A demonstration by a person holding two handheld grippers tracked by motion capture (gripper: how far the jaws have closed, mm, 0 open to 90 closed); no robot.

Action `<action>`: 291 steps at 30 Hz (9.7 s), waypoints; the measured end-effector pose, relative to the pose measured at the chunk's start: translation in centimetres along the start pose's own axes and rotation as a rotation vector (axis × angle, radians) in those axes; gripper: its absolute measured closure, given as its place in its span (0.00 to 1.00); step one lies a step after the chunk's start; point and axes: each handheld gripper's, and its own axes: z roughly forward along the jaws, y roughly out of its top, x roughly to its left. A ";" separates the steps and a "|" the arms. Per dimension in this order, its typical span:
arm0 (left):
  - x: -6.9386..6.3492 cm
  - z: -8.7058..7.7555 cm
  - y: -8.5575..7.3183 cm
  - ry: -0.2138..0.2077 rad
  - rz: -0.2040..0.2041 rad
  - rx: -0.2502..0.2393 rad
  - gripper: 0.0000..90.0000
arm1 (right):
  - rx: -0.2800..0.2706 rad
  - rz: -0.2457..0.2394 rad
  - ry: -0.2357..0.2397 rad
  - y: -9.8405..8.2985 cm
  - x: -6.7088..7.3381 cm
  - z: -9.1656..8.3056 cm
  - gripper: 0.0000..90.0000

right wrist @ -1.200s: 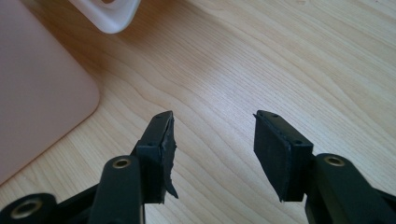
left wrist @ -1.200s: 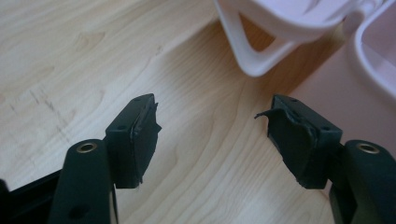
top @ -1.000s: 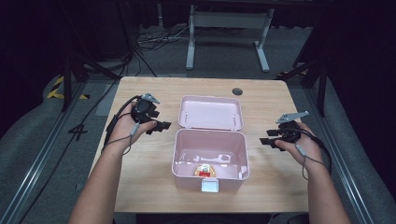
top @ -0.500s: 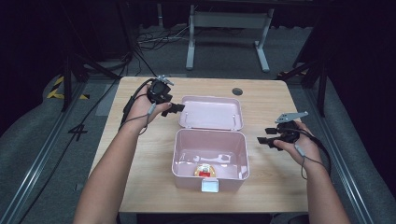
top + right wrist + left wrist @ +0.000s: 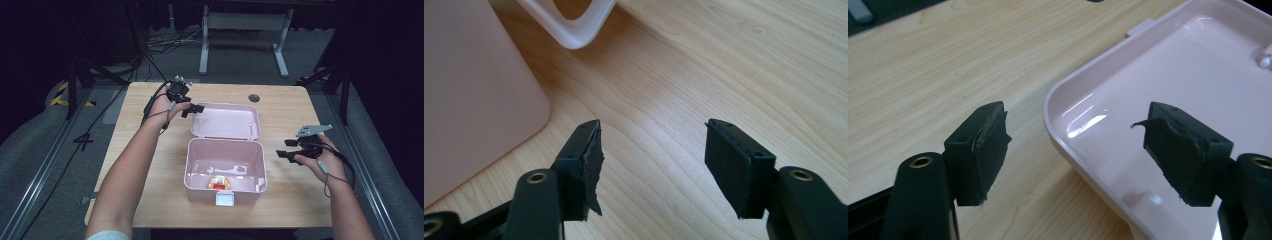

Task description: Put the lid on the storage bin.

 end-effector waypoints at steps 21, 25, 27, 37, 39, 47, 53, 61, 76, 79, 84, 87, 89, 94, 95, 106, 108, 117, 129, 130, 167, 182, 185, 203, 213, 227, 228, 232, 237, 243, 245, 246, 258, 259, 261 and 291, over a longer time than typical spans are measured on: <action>0.7 2.5 0.0 -0.127 -0.156 0.089 0.52 | 0.006 -0.006 -0.008 -1.1 0.8 -0.7 0.44; 0.9 1.8 0.3 -0.118 -0.152 0.051 0.63 | 0.006 0.016 -0.030 -1.2 0.6 -0.8 0.44; 0.7 1.5 0.4 -0.109 -0.147 0.031 0.65 | 0.005 0.023 -0.035 -1.1 0.5 -0.9 0.44; -0.2 -1.1 1.1 -0.059 -0.080 -0.079 0.75 | -0.019 0.039 -0.008 -0.8 0.4 -0.9 0.48; -0.5 -1.8 1.3 -0.049 -0.068 -0.098 0.76 | -0.025 0.038 -0.004 -0.6 0.4 -0.9 0.49; -1.9 -4.2 2.1 0.000 0.000 -0.150 0.80 | -0.064 0.037 0.021 0.6 0.5 -1.1 0.52; -3.0 -5.5 2.5 0.030 0.051 -0.172 0.82 | -0.076 0.037 0.049 1.5 0.9 -1.7 0.62; -4.3 -7.2 2.7 0.056 0.114 -0.198 0.83 | -0.096 0.027 0.084 2.3 2.0 -2.6 0.67; -7.0 -10.6 2.1 0.069 0.213 -0.254 0.84 | -0.174 0.032 0.177 3.5 4.0 -4.7 0.71; -7.8 -10.9 2.0 0.118 0.273 -0.250 0.82 | -0.175 0.026 0.173 3.7 4.3 -5.1 0.72; -8.9 -11.7 1.7 0.131 0.305 -0.256 0.82 | -0.181 0.023 0.196 4.0 4.9 -5.6 0.74; -9.4 -12.3 1.3 0.115 0.318 -0.276 0.81 | -0.184 0.036 0.232 4.1 5.2 -5.8 0.75; -9.5 -12.7 0.9 0.104 0.324 -0.290 0.81 | -0.177 0.032 0.236 4.2 5.5 -6.0 0.75; -9.8 -13.4 0.3 0.072 0.322 -0.310 0.81 | -0.174 0.020 0.246 4.5 6.0 -6.0 0.75; -9.9 -13.6 0.2 0.065 0.323 -0.311 0.81 | -0.173 0.019 0.252 4.5 6.1 -6.0 0.75; -11.6 -14.9 -1.2 0.048 0.340 -0.325 0.77 | -0.202 -0.007 0.334 6.1 7.2 -6.1 0.77; -11.5 -15.1 -1.7 0.004 0.318 -0.340 0.75 | -0.194 -0.011 0.331 6.3 7.3 -6.0 0.78; -12.3 -15.8 -3.1 -0.020 0.354 -0.358 0.70 | -0.212 -0.024 0.347 6.6 8.1 -6.4 0.85; -13.8 -16.1 -5.2 -0.031 0.390 -0.349 0.65 | -0.317 0.020 0.377 7.0 8.0 -7.8 1.00; -14.0 -16.2 -5.4 -0.028 0.403 -0.342 0.64 | -0.319 0.018 0.380 7.0 8.0 -7.7 1.00; -10.1 -17.5 -11.0 -0.124 0.279 -0.302 0.35 | -0.383 -0.011 0.371 7.4 8.5 -7.7 1.00; -5.8 -17.1 -12.2 0.016 0.176 -0.317 0.33 | -0.346 -0.028 0.369 7.1 9.3 -8.1 1.00; -5.1 -16.8 -12.3 0.048 0.167 -0.321 0.33 | -0.338 -0.033 0.366 7.0 9.5 -8.2 1.00; -4.0 -15.4 -12.5 0.079 0.156 -0.280 0.30 | -0.240 -0.039 0.367 6.8 10.2 -8.9 1.00; -3.7 -15.1 -12.6 0.080 0.148 -0.270 0.30 | -0.173 -0.055 0.374 6.8 10.6 -8.8 1.00; -3.6 -14.6 -12.7 0.083 0.148 -0.247 0.30 | -0.071 -0.058 0.393 6.7 11.0 -8.6 1.00; -3.6 -14.6 -12.7 0.081 0.147 -0.246 0.30 | -0.061 -0.061 0.394 6.7 11.0 -8.5 1.00; -3.6 -14.5 -12.6 0.078 0.148 -0.241 0.30 | -0.033 -0.063 0.403 6.7 11.1 -8.4 1.00; -3.6 -14.5 -12.7 0.079 0.150 -0.236 0.30 | 0.001 -0.070 0.405 6.7 11.3 -8.3 1.00; -3.5 -14.3 -12.7 0.079 0.150 -0.230 0.29 | 0.040 -0.074 0.410 6.6 11.5 -8.1 1.00; -3.5 -14.2 -12.7 0.077 0.149 -0.226 0.29 | 0.053 -0.077 0.410 6.6 11.6 -8.0 1.00; -3.5 -14.2 -12.7 0.077 0.149 -0.226 0.29 | 0.059 -0.081 0.409 6.6 11.6 -8.0 1.00; -3.4 -14.1 -12.8 0.076 0.145 -0.222 0.29 | 0.122 -0.109 0.420 6.5 12.1 -7.7 0.99; -3.4 -14.1 -12.8 0.077 0.148 -0.220 0.29 | 0.138 -0.114 0.424 6.4 12.1 -7.6 0.99; -3.4 -14.0 -12.8 0.077 0.148 -0.220 0.29 | 0.147 -0.117 0.425 6.4 12.2 -7.5 0.99; -3.3 -13.6 -12.8 0.074 0.143 -0.207 0.29 | 0.321 -0.139 0.428 5.7 12.1 -6.7 0.98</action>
